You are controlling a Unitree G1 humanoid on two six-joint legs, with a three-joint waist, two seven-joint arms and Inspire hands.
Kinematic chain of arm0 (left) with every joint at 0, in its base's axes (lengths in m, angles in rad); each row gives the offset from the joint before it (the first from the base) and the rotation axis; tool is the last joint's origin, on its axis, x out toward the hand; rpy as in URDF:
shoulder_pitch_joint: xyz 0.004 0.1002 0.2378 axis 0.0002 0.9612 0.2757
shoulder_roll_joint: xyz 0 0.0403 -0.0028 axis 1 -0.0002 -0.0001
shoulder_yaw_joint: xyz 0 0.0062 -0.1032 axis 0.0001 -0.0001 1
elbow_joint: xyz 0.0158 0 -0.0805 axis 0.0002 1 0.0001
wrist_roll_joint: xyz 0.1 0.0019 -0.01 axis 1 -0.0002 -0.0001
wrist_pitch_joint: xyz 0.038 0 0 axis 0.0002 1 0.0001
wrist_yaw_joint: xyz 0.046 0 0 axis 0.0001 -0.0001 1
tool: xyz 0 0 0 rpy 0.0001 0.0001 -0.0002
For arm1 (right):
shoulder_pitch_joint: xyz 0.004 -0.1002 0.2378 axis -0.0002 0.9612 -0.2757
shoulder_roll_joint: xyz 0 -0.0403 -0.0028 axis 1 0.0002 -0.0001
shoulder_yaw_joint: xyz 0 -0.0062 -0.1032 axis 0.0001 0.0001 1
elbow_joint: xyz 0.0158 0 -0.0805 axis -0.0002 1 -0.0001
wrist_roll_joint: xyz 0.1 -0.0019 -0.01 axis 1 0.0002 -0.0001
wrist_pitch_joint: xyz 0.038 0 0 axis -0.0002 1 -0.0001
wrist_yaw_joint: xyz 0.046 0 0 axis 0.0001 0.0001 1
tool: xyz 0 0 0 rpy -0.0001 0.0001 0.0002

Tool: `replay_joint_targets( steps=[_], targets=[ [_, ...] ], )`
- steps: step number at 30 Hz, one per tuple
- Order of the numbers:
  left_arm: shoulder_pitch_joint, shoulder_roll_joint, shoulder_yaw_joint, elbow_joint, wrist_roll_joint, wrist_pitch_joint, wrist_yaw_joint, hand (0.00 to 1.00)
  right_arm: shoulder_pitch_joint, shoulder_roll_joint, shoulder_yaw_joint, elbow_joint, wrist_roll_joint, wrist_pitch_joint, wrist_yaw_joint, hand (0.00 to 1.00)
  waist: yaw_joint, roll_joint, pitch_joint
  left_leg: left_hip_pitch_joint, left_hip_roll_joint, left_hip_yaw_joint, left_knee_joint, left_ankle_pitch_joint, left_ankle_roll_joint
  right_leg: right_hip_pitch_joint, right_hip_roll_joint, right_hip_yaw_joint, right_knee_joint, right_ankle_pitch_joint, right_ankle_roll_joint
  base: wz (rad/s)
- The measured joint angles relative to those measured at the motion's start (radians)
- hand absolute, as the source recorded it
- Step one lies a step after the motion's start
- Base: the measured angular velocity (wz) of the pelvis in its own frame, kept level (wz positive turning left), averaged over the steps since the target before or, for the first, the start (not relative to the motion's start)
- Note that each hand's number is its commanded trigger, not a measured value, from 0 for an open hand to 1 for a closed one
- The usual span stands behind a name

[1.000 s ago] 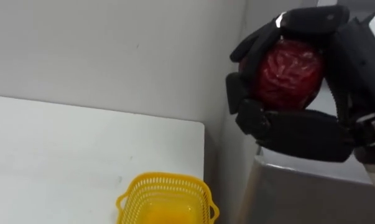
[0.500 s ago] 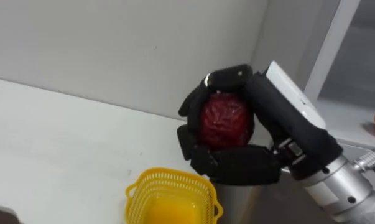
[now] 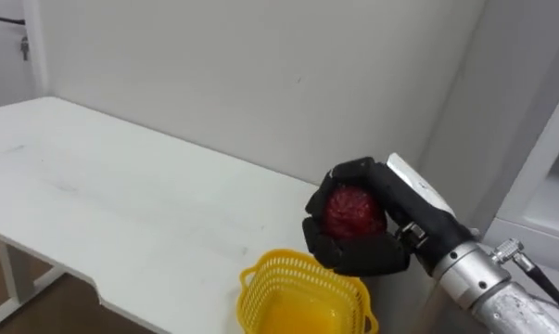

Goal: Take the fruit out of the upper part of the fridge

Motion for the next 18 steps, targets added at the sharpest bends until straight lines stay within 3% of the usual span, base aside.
replay_joint_targets(
  steps=[5,7,18],
  targets=[
    [0.006,0.01,0.0,-0.018,0.0,0.0,0.002,0.0,-0.013,-0.002,0.0,0.091,0.002,-0.001,-0.022,1.0,0.004,-0.027,0.0023,0.001,-0.001,0.012,-0.001,0.0,0.0,0.004,-0.003,-0.019,0.0,-0.011,0.004,0.09],
    [0.006,0.019,0.0,-0.018,0.0,0.0,0.017,0.0,-0.015,-0.004,0.001,0.129,0.026,-0.001,-0.044,1.0,0.006,-0.039,0.0077,0.0,-0.001,0.015,-0.002,0.0,0.0,0.004,-0.004,-0.021,0.0,-0.015,0.005,0.04],
    [0.006,0.026,-0.003,-0.016,0.0,0.005,0.04,0.0,-0.015,-0.004,0.069,0.202,0.032,-0.001,-0.087,1.0,0.007,-0.048,0.0084,-0.014,0.0,0.027,-0.001,0.0,0.0,-0.003,-0.008,-0.03,-0.001,-0.019,0.006,0.03]
  ],
)
